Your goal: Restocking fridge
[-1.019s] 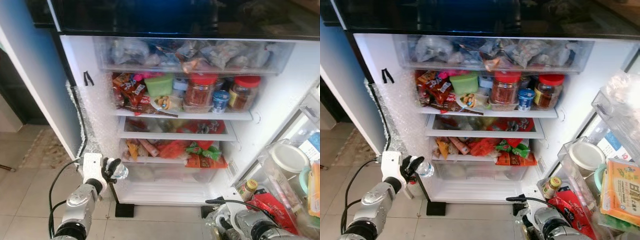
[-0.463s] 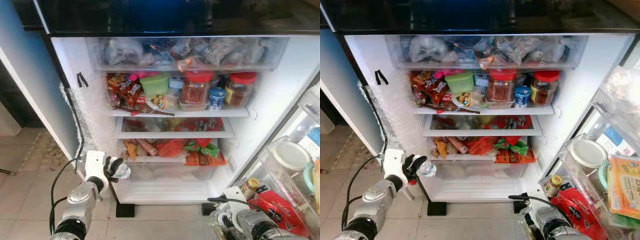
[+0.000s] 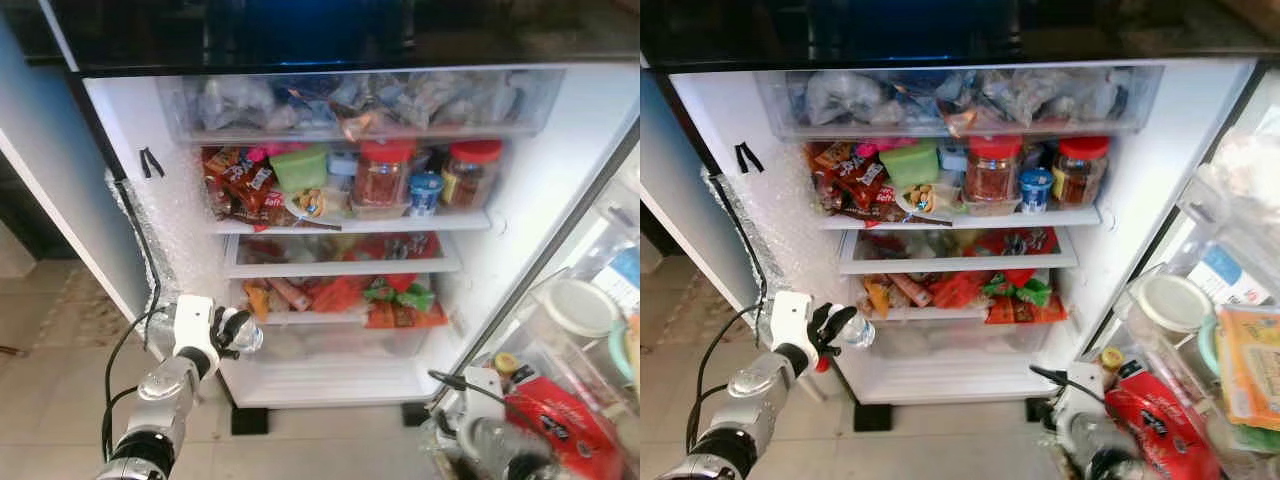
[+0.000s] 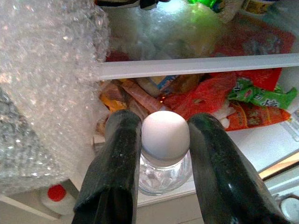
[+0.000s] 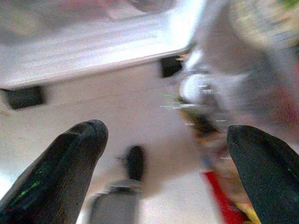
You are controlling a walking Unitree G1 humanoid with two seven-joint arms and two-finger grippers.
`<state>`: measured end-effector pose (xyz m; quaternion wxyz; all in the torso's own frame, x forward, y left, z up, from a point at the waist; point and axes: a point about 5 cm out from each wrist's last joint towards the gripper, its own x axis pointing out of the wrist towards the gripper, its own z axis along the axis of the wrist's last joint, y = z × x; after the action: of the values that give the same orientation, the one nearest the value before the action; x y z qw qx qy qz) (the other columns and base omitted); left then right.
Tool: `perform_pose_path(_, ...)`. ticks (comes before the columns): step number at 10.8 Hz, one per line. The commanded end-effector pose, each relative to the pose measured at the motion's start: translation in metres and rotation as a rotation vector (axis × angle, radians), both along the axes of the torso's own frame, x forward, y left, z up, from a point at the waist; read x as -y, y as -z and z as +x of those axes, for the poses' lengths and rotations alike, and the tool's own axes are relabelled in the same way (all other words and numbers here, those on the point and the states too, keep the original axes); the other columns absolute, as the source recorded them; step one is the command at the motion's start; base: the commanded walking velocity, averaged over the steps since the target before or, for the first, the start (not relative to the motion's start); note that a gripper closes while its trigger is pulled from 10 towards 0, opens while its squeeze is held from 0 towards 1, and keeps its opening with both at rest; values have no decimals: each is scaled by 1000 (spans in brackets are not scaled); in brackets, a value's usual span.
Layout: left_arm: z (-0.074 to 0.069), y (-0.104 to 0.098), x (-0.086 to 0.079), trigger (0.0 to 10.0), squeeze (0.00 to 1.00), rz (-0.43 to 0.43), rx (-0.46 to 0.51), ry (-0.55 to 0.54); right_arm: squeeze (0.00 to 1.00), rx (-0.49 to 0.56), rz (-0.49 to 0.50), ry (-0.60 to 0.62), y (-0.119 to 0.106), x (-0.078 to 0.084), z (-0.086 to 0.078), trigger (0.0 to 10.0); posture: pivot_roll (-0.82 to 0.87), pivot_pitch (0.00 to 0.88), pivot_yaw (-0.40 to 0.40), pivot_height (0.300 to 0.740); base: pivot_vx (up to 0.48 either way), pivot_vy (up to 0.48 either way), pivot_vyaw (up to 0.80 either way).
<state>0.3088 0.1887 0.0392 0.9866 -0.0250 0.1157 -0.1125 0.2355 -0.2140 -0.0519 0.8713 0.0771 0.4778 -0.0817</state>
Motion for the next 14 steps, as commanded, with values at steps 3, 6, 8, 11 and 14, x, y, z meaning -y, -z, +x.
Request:
perform_pose_path(3,3,-2,5,10000,0,32,13,23,0,56,49,7,3,-1,-5,10000,-58,11,53,740,0,0,0)
perform_pose_path(6,1,-9,1,10000,0,36,60,21,0,54,62,4,16,-3,-26,10000,-78,18,85,740,0,0,0)
perform_pose_path(8,5,-14,7,10000,0,41,82,44,0,61,67,7,19,-3,-33,10000,-85,39,89,740,0,0,0)
perform_pose_path(11,-1,-8,12,10000,0,23,67,62,0,71,43,12,20,2,-36,10000,-101,31,85,740,96,0,0)
perform_pose_path(14,-4,-7,10,10000,0,19,63,50,0,55,29,-21,20,3,-36,10000,-85,12,80,740,308,0,0)
